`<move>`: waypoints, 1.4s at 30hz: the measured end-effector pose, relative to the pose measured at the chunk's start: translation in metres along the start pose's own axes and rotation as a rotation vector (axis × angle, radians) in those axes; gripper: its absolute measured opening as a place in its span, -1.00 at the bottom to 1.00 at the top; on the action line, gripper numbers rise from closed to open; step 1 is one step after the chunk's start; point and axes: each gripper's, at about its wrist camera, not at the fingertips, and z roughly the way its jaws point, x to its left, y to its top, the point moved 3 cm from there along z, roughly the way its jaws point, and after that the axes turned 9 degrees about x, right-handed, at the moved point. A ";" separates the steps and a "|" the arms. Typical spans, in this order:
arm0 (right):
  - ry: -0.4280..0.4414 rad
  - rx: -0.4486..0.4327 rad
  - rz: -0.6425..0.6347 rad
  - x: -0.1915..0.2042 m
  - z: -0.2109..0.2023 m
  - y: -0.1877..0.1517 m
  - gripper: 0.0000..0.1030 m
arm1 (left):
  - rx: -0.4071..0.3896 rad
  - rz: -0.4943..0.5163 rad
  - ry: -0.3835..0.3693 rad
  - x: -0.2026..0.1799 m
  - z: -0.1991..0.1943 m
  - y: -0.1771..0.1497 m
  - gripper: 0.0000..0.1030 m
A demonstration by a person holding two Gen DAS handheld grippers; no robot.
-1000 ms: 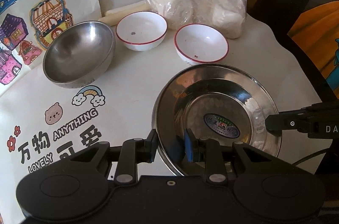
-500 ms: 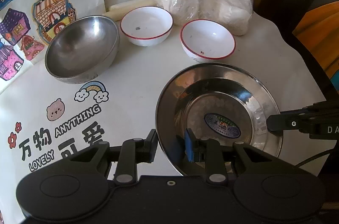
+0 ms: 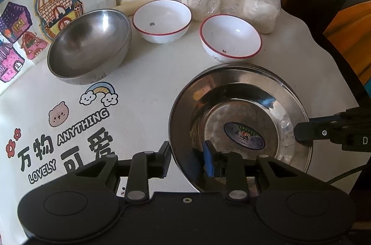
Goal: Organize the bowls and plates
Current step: 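Lower the small plate onto the stack and open both grippers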
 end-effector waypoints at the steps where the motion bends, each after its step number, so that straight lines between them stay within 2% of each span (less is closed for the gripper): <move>1: -0.002 0.000 -0.001 0.000 0.000 0.000 -0.62 | 0.003 -0.002 -0.002 0.000 0.001 0.000 -0.37; 10: -0.009 -0.001 0.003 0.003 0.000 0.002 -0.53 | 0.021 -0.016 -0.020 0.001 0.005 -0.001 -0.33; 18: -0.065 -0.012 -0.023 0.010 -0.005 0.004 -0.40 | 0.025 -0.002 -0.025 0.001 0.005 -0.002 -0.36; 25: -0.077 -0.038 -0.015 0.016 -0.011 0.004 -0.36 | 0.016 -0.006 -0.025 0.002 0.000 -0.005 -0.31; 28: -0.085 -0.053 -0.004 0.017 -0.014 0.003 -0.21 | 0.002 -0.012 -0.025 0.006 -0.007 -0.007 -0.08; 35: -0.109 -0.076 0.000 0.026 -0.021 0.000 0.39 | -0.041 -0.050 -0.019 0.019 -0.022 -0.011 0.46; 42: -0.115 -0.100 0.005 0.036 -0.025 -0.001 0.92 | -0.048 -0.115 -0.019 0.040 -0.030 -0.018 0.76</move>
